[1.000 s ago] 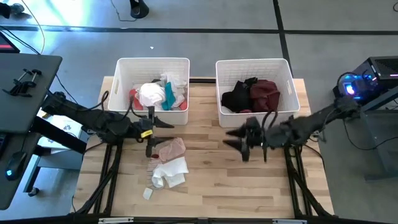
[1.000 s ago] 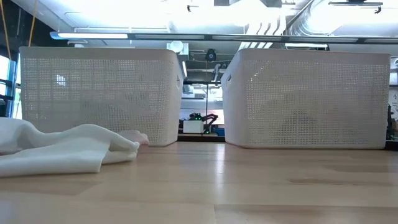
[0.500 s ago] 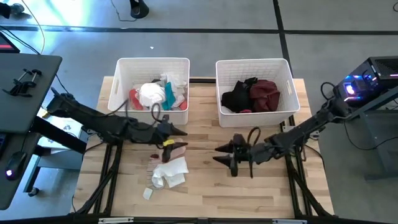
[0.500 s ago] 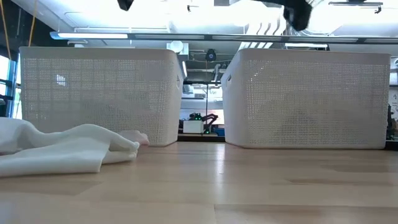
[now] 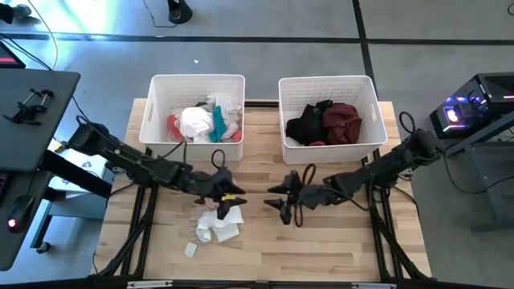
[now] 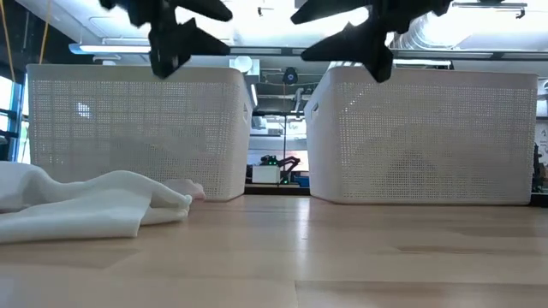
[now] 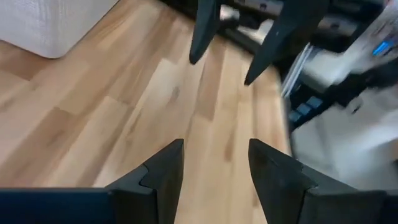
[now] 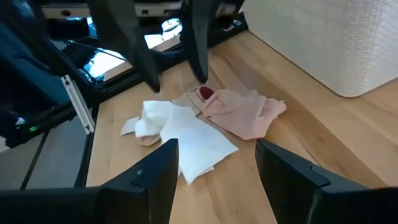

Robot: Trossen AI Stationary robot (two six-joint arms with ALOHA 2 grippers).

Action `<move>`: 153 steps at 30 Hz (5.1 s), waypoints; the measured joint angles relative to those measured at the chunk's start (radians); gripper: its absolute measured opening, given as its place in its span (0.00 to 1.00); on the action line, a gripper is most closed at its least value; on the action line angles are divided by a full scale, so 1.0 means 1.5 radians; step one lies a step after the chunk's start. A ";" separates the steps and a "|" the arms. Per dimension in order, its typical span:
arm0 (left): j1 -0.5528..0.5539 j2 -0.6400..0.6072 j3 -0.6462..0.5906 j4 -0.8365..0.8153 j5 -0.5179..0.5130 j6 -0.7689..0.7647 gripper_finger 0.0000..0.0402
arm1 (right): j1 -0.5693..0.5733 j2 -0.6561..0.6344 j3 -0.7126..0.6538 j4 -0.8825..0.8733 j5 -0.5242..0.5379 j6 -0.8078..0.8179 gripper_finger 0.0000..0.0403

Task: Sort clothes
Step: Put the light pink sock into the left white laundry bin, then put the white red striped sock into the left white laundry bin

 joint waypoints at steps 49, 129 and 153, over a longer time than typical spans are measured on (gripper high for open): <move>-0.002 0.030 -0.045 -0.271 -0.054 0.028 0.01 | 0.057 0.096 0.107 0.051 -0.044 0.014 0.49; -0.057 -0.137 0.045 -0.530 0.199 0.132 0.36 | 0.090 0.094 0.524 -0.747 0.212 -0.028 0.49; -0.127 0.033 -0.064 -0.507 0.068 -0.105 0.03 | 0.082 0.094 0.524 -0.754 0.212 -0.028 0.49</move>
